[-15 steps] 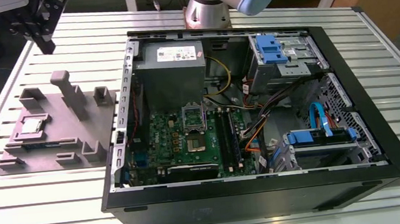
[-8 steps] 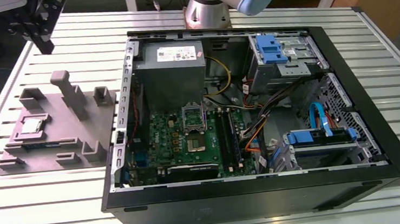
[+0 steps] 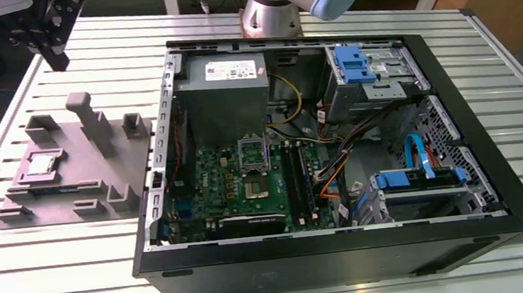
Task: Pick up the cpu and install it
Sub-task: 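Reach for the cpu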
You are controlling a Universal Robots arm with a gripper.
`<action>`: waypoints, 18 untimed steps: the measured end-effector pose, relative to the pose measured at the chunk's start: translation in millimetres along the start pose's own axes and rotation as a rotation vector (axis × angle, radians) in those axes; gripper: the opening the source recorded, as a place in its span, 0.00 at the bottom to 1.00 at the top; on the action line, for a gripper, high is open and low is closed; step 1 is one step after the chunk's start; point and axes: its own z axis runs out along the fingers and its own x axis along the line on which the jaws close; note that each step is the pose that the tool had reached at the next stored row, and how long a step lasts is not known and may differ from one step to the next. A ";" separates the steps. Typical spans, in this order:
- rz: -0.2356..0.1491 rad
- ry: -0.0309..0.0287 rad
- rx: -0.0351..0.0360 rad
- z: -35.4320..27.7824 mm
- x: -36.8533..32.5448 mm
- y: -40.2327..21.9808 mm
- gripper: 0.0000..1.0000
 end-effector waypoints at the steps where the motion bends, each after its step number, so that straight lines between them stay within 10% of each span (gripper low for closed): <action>1: 0.000 -0.0001 0.0000 0.0 0.3 0.0 0.11; 18: 0.000 0.0000 0.0000 0.3 4.8 -0.4 0.11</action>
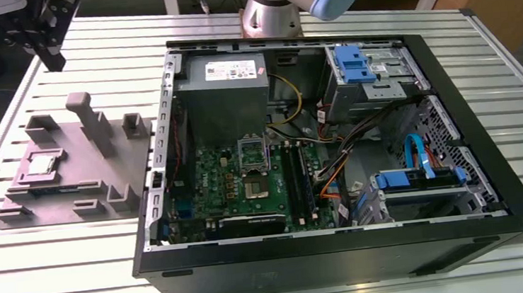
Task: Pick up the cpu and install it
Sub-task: 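Reach for the cpu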
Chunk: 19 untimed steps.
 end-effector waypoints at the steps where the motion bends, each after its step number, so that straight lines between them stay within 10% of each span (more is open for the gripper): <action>1: 0.000 -0.0001 0.0000 0.0 0.3 0.0 0.11; 19: 0.000 0.0000 0.0000 0.2 8.6 -0.7 0.11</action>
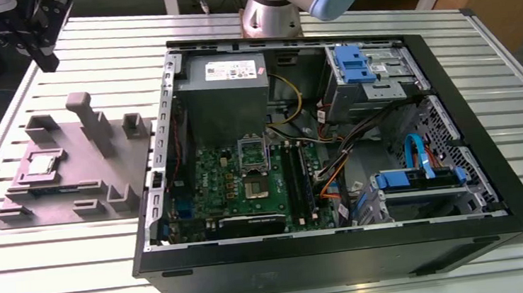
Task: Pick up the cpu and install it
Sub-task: 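Reach for the cpu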
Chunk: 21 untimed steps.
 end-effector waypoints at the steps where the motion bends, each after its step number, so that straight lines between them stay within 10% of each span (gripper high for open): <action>1: 0.000 0.0000 0.0000 0.0 0.6 0.0 0.11; 21: 0.000 0.0000 0.0000 0.1 9.1 -0.7 0.11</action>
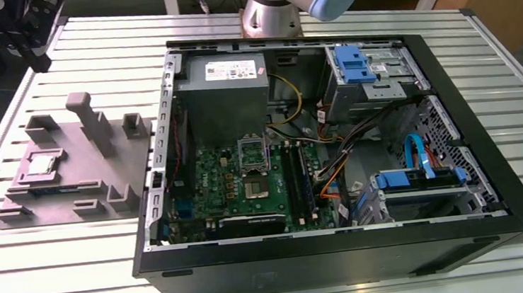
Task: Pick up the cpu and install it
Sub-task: 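Reach for the cpu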
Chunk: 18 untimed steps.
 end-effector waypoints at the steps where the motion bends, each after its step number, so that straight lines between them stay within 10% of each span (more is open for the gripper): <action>1: 0.000 0.0000 0.0000 0.0 0.0 0.0 0.11; 4: 0.000 0.0023 -0.0006 0.2 0.0 0.0 0.11; 7: 0.001 0.0195 -0.0004 0.1 0.0 0.0 0.11; 18: 0.001 0.0210 -0.0002 0.1 1.2 -0.1 0.11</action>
